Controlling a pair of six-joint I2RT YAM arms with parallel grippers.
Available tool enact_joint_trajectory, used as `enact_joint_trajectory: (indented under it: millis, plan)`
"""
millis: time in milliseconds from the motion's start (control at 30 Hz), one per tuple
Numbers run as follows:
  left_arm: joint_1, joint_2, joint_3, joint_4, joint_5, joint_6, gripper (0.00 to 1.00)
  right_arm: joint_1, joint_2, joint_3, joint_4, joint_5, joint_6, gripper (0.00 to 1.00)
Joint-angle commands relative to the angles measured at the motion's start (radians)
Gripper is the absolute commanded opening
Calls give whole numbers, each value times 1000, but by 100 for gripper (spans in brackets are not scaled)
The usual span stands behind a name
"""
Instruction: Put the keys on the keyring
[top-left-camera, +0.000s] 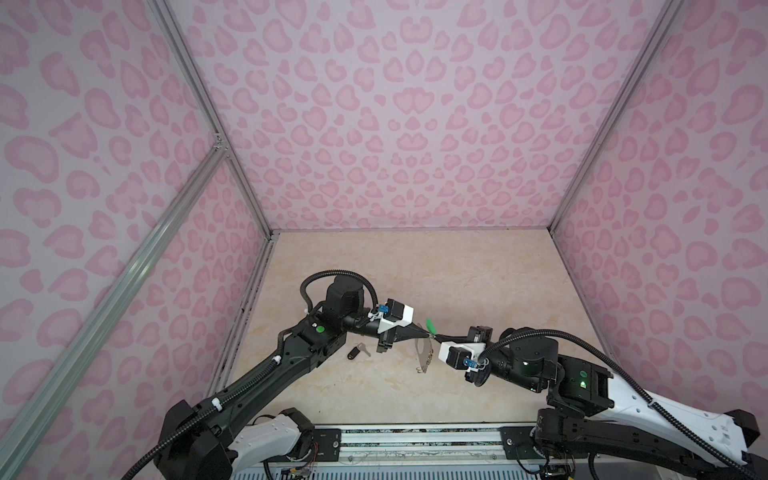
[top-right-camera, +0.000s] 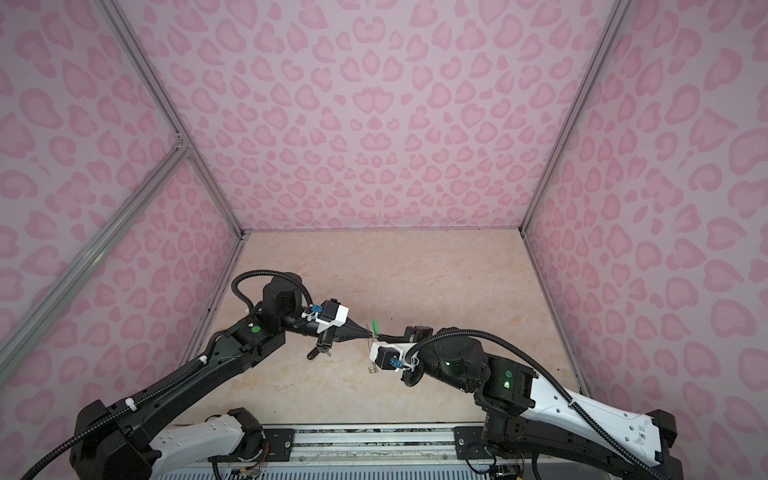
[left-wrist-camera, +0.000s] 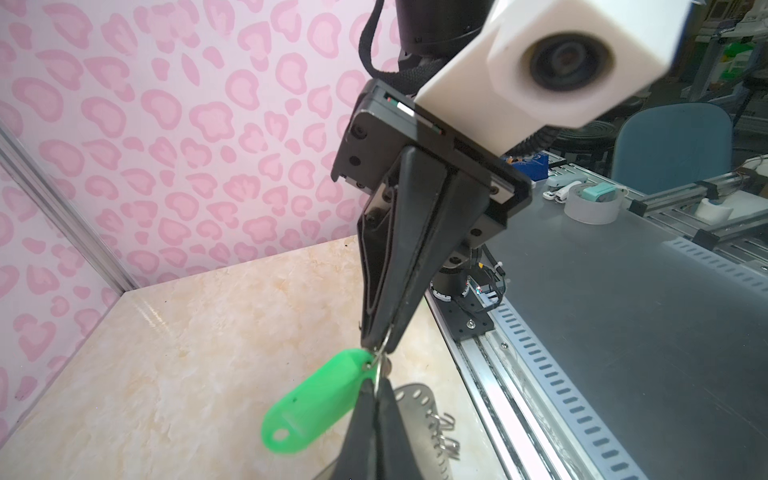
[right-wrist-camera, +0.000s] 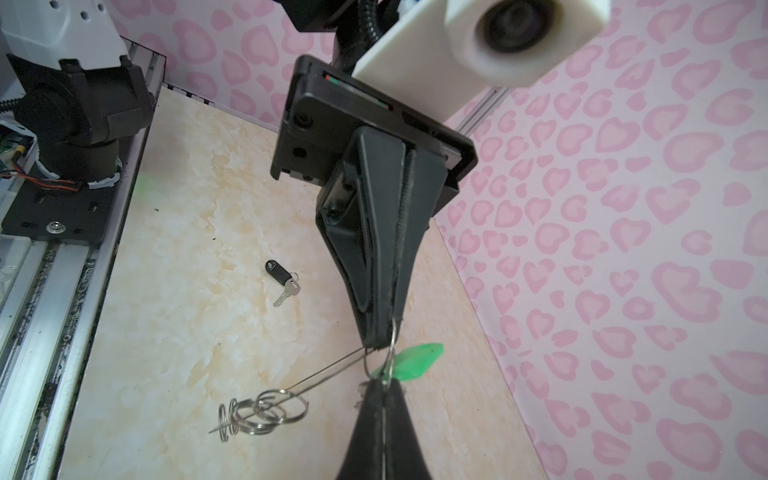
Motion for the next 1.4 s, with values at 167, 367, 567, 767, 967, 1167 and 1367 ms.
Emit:
enact_joint_trajectory:
  millis: [167, 367, 567, 767, 967, 1167, 1367]
  plan:
    - [-2, -11, 15, 29, -12, -6, 3, 7, -32, -27, -28, 17, -27, 0]
    - [-2, -15, 22, 25, -11, -9, 3, 7, -20, -18, -40, 17, -44, 0]
    - [-6, -12, 19, 26, -9, -11, 3, 7, -11, -14, -35, 10, -50, 0]
    - [-8, -12, 12, 41, -27, -22, 3, 9, -13, -29, -26, -1, -36, 0]
    - [-10, -11, 14, 49, -37, -30, 3, 10, -4, -45, -33, 34, -33, 0]
    - [-12, -9, 11, 47, -49, -27, 3, 11, 8, -39, -27, 51, -30, 0]
    - [-20, -10, 5, 55, -69, -28, 3, 11, 20, -42, -6, 61, -23, 0]
